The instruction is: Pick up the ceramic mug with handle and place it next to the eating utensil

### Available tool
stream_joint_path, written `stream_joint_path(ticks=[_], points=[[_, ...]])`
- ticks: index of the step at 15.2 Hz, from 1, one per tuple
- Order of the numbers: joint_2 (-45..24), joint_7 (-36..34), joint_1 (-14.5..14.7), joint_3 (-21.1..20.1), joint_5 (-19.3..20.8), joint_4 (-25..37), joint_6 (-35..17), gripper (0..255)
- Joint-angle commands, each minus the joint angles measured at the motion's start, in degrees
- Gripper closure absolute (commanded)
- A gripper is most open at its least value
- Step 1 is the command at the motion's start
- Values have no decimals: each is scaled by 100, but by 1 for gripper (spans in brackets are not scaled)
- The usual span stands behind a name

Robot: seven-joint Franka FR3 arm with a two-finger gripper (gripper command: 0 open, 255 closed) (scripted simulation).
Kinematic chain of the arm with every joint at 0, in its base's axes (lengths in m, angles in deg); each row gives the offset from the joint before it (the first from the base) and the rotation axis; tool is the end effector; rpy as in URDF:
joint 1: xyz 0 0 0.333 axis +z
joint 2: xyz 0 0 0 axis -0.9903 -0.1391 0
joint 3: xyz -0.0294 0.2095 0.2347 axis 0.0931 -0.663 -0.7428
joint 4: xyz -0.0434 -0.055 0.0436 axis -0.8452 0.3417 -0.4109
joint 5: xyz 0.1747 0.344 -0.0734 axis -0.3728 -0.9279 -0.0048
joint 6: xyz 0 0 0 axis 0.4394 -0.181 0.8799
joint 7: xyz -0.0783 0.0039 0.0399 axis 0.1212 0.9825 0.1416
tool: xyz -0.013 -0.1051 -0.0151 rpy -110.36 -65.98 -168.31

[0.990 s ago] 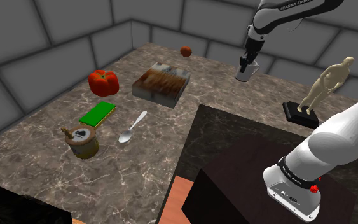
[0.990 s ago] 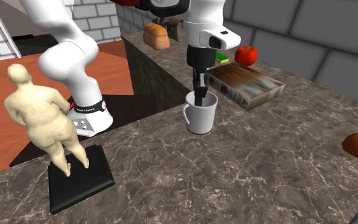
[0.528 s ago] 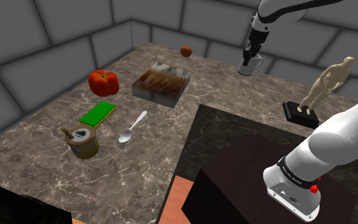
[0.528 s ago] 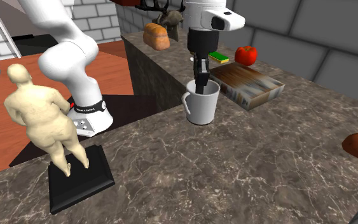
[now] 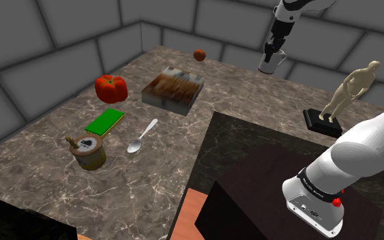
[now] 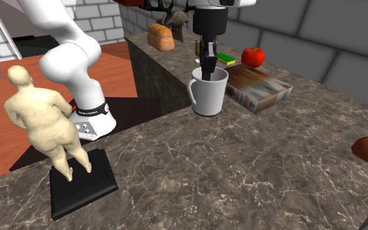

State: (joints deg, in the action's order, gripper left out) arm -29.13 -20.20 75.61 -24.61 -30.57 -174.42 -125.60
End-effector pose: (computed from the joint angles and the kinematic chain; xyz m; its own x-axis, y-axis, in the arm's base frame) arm 0.4595 -0.1803 0.5167 0.9990 0.0455 -0.0008 0.0455 -0.9968 0.0656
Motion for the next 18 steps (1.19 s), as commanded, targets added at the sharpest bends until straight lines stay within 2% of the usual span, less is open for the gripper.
stream_joint_path(ticks=[1,10,18], points=[[-9,-123,55,-80,-19,42,45,255],[-362,-1314,579,-806,-194,139,-112,255],[-1032,-2319,1044,-1376,-281,670,-181,255]])
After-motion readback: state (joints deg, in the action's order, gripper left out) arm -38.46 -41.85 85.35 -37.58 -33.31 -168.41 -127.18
